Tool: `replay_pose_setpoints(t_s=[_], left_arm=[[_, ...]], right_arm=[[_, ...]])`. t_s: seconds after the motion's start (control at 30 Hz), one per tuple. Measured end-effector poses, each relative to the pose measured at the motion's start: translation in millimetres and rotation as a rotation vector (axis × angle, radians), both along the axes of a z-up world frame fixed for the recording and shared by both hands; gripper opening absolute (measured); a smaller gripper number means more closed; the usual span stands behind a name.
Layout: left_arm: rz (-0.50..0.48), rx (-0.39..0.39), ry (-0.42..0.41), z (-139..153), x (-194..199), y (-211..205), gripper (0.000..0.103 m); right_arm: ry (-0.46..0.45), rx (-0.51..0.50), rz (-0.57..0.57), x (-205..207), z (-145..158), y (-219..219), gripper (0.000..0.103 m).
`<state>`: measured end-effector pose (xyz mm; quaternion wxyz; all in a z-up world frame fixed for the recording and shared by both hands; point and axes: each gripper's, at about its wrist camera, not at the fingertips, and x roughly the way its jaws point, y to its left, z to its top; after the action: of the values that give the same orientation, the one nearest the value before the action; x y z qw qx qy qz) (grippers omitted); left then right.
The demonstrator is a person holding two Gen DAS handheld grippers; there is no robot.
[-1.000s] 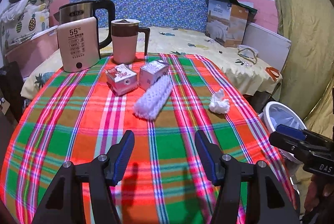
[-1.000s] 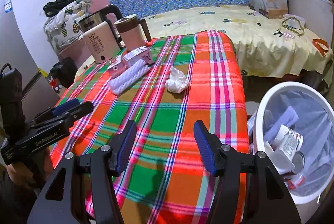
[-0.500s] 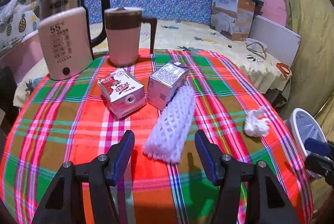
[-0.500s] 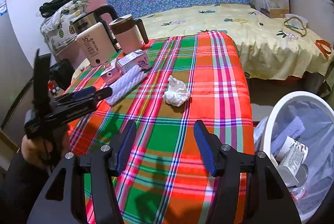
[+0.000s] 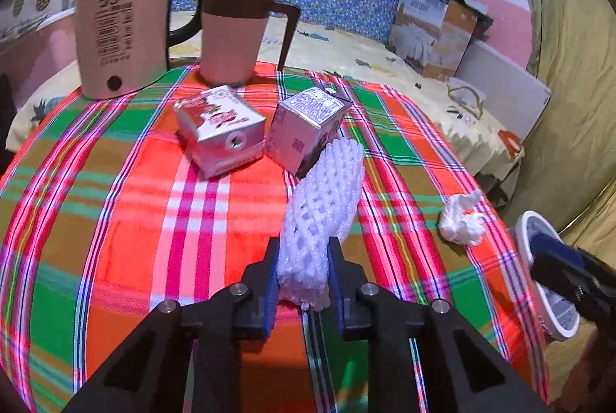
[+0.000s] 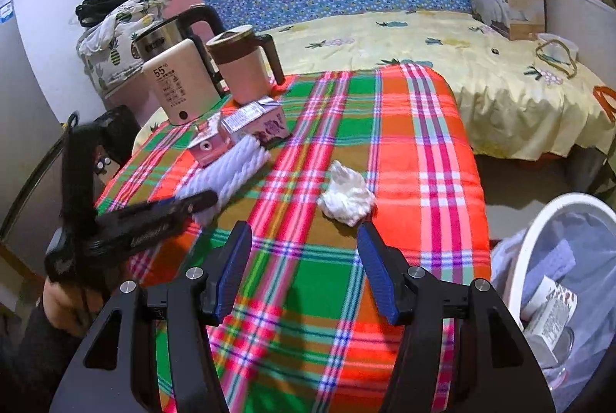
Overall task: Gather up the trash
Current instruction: 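Grasp the white foam mesh sleeve with the left gripper while the right grasps the purple juice box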
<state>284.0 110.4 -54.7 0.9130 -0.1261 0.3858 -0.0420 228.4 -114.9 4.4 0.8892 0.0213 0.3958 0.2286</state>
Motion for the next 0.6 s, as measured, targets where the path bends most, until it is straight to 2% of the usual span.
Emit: replay_pose_setpoints(t_s=[0.2,0.37,0.6], left_arm=[[0.073,-0.016,-0.052,12.9,-24.1,20.0,0.021],[0.194,0.005,-0.105,25.5,-39.8,51.9,0.021],[0.309,0.000,-0.131,26.6,-54.0,92.4,0.021]], right_arm=[[-0.026,-0.017,0.016,8.7,8.7,23.4,0.059],[-0.026,-0.028,0.025,26.0,7.8,51.8,0.059],[0.038,0.000,-0.037,63.4,-6.4,87.0,0.059]])
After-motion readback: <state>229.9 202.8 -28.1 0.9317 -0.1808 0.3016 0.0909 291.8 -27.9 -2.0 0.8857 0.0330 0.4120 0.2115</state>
